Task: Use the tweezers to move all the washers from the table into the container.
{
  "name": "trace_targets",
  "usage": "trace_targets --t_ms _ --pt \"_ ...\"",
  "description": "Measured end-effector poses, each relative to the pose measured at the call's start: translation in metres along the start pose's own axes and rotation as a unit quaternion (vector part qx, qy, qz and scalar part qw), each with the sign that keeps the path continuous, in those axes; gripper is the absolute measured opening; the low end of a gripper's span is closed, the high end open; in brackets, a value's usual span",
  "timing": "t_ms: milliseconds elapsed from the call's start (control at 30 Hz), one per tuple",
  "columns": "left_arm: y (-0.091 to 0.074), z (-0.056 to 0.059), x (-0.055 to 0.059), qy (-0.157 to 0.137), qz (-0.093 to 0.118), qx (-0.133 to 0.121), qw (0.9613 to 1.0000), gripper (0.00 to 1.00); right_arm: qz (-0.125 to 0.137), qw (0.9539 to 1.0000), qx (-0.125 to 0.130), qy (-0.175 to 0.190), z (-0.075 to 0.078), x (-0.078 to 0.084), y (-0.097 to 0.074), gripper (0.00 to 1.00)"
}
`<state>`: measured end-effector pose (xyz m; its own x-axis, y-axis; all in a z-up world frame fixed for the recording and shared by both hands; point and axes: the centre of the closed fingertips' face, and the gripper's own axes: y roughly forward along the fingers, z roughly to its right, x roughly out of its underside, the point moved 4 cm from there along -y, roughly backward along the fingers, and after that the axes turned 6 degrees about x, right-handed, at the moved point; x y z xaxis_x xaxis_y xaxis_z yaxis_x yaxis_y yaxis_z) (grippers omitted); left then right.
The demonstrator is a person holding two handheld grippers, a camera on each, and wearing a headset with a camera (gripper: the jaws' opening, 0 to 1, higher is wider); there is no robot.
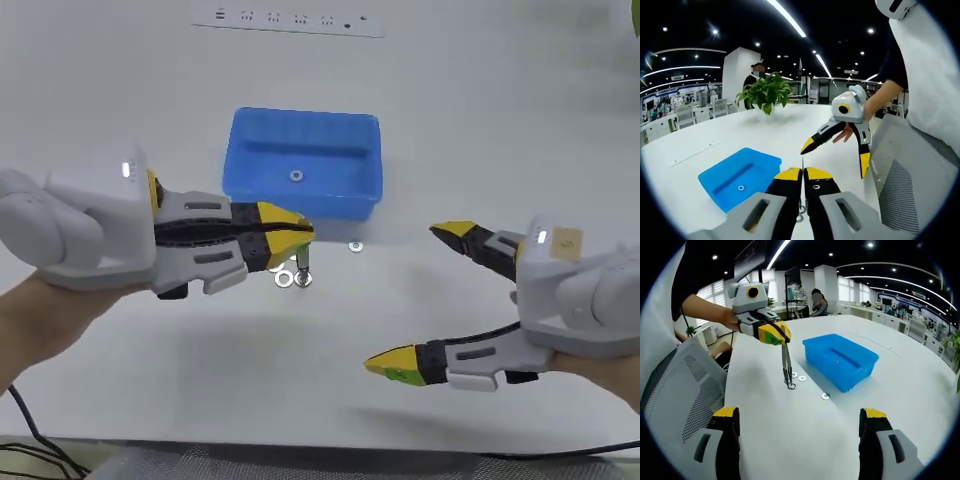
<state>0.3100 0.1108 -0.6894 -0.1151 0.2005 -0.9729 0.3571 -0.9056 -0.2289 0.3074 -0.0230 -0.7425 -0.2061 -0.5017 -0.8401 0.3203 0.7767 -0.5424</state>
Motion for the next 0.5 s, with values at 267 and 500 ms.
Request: trace_targets --t_ms 267,500 --pt "0.001 0.002 0.003 0.000 0.003 0.005 1.0000 0.05 -0.002 1.0000 -0.006 0.006 -0.001 0.000 0.003 0.99" --pt "-0.005 0.010 0.003 0.006 -0.013 0.026 0.9996 0.05 0.002 0.9998 -0.015 0.008 -0.005 -0.003 0.004 0.99"
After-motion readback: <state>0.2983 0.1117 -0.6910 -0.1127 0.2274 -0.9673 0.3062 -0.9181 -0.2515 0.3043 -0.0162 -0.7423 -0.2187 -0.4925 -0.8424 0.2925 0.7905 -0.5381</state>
